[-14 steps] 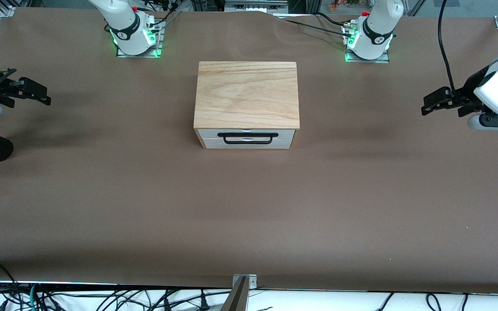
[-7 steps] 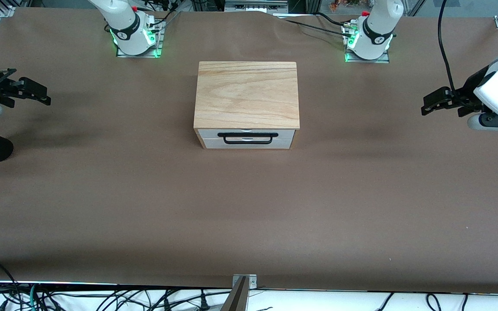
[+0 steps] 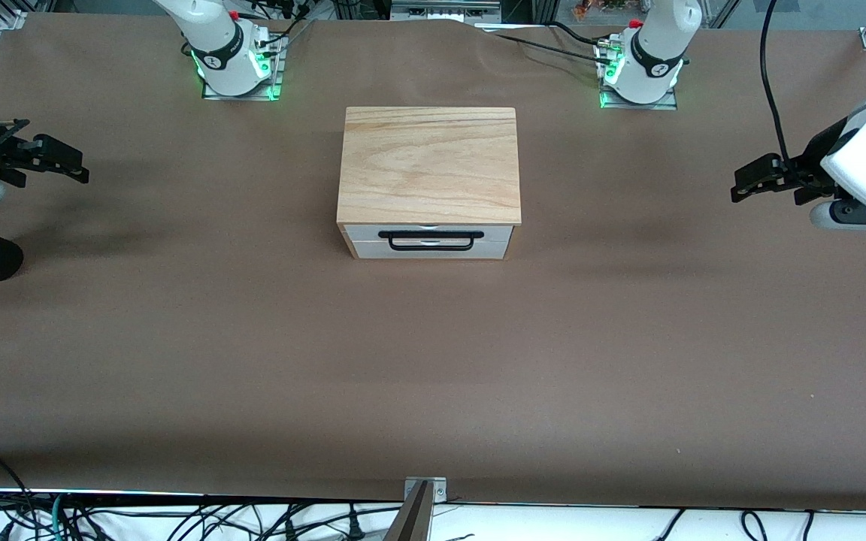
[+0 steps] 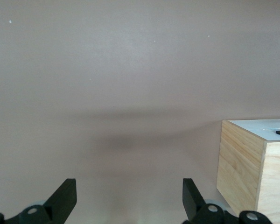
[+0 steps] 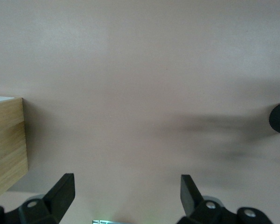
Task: Pull top drawer with both arms simultaneously
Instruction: 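Move both grippers inward toward the black drawer handle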
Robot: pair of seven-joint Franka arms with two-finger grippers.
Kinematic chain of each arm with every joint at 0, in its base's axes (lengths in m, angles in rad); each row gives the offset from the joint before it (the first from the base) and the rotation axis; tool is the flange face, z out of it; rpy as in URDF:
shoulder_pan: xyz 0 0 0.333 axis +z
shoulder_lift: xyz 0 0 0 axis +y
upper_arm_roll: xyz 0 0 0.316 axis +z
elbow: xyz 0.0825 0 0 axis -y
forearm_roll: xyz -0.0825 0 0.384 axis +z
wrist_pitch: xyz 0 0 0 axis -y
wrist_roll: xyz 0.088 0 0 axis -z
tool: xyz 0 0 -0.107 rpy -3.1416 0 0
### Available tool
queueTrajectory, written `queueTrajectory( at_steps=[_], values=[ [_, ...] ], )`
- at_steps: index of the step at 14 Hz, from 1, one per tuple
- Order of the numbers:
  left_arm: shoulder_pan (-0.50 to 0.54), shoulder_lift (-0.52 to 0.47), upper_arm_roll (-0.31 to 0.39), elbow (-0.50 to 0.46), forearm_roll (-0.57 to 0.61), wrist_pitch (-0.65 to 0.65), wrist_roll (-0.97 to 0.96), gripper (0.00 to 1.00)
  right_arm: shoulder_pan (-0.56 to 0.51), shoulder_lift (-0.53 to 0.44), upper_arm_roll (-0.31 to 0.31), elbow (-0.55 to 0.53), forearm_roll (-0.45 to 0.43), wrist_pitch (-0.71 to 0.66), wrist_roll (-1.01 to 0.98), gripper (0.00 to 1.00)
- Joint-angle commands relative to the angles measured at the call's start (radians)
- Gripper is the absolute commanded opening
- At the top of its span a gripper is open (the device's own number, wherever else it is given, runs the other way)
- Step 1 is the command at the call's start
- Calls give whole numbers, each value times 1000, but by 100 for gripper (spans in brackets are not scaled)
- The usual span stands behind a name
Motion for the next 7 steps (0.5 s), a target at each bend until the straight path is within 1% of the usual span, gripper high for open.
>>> queueTrajectory(
  at_steps=[1, 2, 4, 7],
  values=[
    [2, 21, -4, 8, -49, -1, 17, 100, 5, 13, 8, 20, -11, -17, 4, 100],
    [0, 37, -5, 8, -64, -1, 17, 100, 6, 27, 25, 20, -11, -25, 2, 100],
    [-15, 70, -7, 8, -107, -1, 17, 100, 2, 36, 27, 18, 21, -29, 2, 100],
    [-15, 147, -30, 7, -170, -9, 19, 100, 15, 58, 30, 20, 36, -40, 3, 100]
  ],
)
